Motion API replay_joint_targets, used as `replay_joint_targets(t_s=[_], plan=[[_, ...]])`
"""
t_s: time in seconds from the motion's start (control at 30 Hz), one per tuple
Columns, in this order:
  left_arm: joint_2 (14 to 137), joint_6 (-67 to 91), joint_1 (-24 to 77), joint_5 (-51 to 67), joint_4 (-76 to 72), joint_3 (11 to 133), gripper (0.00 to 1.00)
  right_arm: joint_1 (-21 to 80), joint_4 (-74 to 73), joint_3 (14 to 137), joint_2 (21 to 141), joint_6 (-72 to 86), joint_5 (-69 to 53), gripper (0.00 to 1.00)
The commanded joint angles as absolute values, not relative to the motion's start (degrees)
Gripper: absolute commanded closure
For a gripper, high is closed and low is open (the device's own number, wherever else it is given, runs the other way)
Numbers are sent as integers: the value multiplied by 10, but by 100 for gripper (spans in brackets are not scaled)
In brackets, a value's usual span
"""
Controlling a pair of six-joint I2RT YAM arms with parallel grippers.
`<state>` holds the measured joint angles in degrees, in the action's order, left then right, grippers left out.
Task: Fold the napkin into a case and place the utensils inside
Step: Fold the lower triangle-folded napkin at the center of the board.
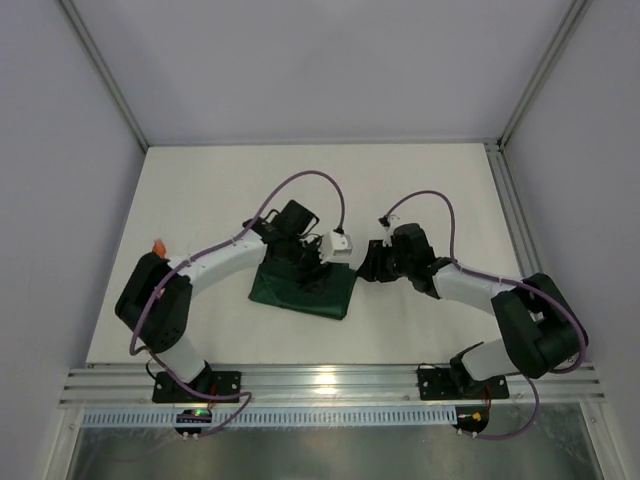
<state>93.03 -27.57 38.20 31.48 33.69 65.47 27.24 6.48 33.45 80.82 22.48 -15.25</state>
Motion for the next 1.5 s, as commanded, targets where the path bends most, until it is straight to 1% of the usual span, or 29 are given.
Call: replay_joint_targets(t_s=[0.0, 0.2, 0.23, 0.33, 0.37, 0.47, 0.53, 0.57, 0.63, 0.67, 0.73, 0.77, 0.87, 0.93, 1.0, 1.03, 1.13, 1.23, 1.27, 1.33, 1.37, 1.43, 1.47], plan=[[980, -259, 420, 344, 306, 664, 41, 265, 143, 324, 841, 266, -154, 55], [1024, -235, 434, 373, 268, 691, 39, 264, 207, 327, 915, 295, -171, 56], [1026, -233, 434, 376, 264, 689, 39, 263, 215, 326, 921, 298, -176, 62], [1046, -234, 435, 385, 266, 690, 39, 264, 228, 328, 944, 301, -182, 73], [1051, -235, 435, 386, 270, 689, 39, 262, 229, 330, 949, 300, -183, 79], [1071, -243, 435, 401, 270, 686, 40, 260, 230, 343, 967, 298, -187, 88], [1080, -252, 435, 410, 279, 687, 45, 259, 231, 349, 976, 295, -191, 91], [1083, -253, 437, 410, 280, 687, 51, 258, 230, 356, 980, 293, -193, 94], [1092, -260, 437, 403, 284, 690, 58, 254, 228, 364, 985, 287, -195, 96], [1093, -262, 437, 401, 286, 690, 65, 252, 221, 372, 987, 280, -196, 96], [1096, -266, 437, 407, 287, 690, 72, 250, 215, 381, 991, 272, -199, 96], [1097, -267, 438, 410, 288, 690, 78, 250, 215, 386, 996, 268, -202, 96], [1096, -266, 438, 419, 291, 690, 86, 250, 203, 403, 1004, 253, -213, 96], [1093, -267, 438, 422, 299, 690, 87, 250, 192, 410, 1003, 244, -218, 94], [1083, -269, 438, 427, 303, 687, 87, 250, 183, 409, 989, 237, -217, 89], [1078, -268, 438, 427, 302, 686, 87, 250, 176, 410, 982, 225, -212, 84], [1062, -265, 438, 423, 291, 682, 87, 250, 138, 423, 960, 197, -198, 79], [1066, -265, 438, 431, 300, 690, 88, 249, 125, 433, 947, 184, -195, 76], [1067, -263, 438, 431, 301, 691, 88, 250, 126, 438, 946, 179, -202, 74], [1068, -255, 438, 421, 294, 689, 85, 250, 129, 442, 947, 176, -211, 72], [1068, -250, 437, 416, 289, 688, 79, 249, 130, 444, 948, 176, -216, 69], [1058, -238, 437, 400, 273, 686, 73, 250, 136, 444, 949, 178, -219, 68], [1055, -234, 437, 393, 268, 686, 65, 250, 134, 441, 947, 178, -215, 68]])
